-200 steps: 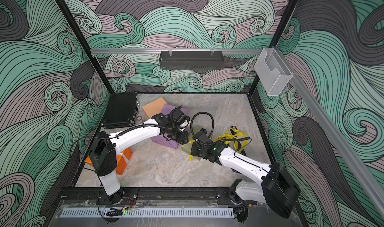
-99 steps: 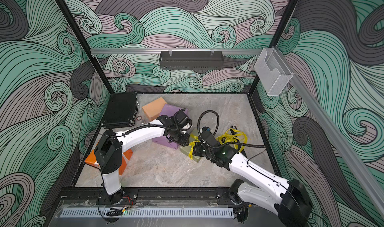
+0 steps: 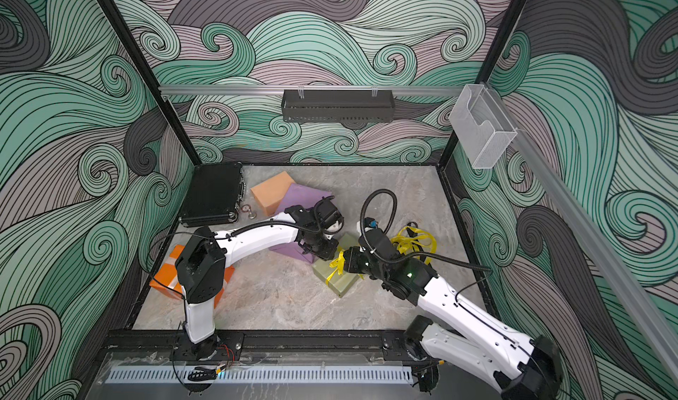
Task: Untie the ribbon bows on the gift boxes
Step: Untie the ribbon from the gift box.
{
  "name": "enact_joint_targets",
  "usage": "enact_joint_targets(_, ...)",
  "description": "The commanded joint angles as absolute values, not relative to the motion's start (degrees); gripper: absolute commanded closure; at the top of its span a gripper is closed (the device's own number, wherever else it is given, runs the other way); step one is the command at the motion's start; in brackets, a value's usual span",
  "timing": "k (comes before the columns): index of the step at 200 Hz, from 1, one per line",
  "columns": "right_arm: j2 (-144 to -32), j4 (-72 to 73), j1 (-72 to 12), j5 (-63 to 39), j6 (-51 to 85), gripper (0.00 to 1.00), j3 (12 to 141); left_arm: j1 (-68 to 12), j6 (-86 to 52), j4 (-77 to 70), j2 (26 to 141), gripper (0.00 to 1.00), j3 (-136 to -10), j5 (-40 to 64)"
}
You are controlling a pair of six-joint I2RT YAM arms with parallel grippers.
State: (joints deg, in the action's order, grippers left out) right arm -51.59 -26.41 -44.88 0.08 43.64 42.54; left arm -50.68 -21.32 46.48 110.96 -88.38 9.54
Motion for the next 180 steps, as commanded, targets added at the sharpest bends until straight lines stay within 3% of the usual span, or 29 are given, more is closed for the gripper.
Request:
enact_joint_targets(1,-51.10,-28.52,-43.39,1.47,41.76,1.00,44.91,-50.98,-22.23,48.60,112.23,0.81,-90.44,8.18)
enact_joint_targets(79,-49.95,-30.02,-37.56,-5.68,39.75,1.00,51.99,-51.46,-22.32,49.89,114.31,0.82,-91.68,6.37)
enact_joint_targets(180,-44.94,-34.24,-36.21,-3.11,36.23,1.00,61.81,-51.93,-21.96,50.91,114.79,0.82,-92.44,5.01)
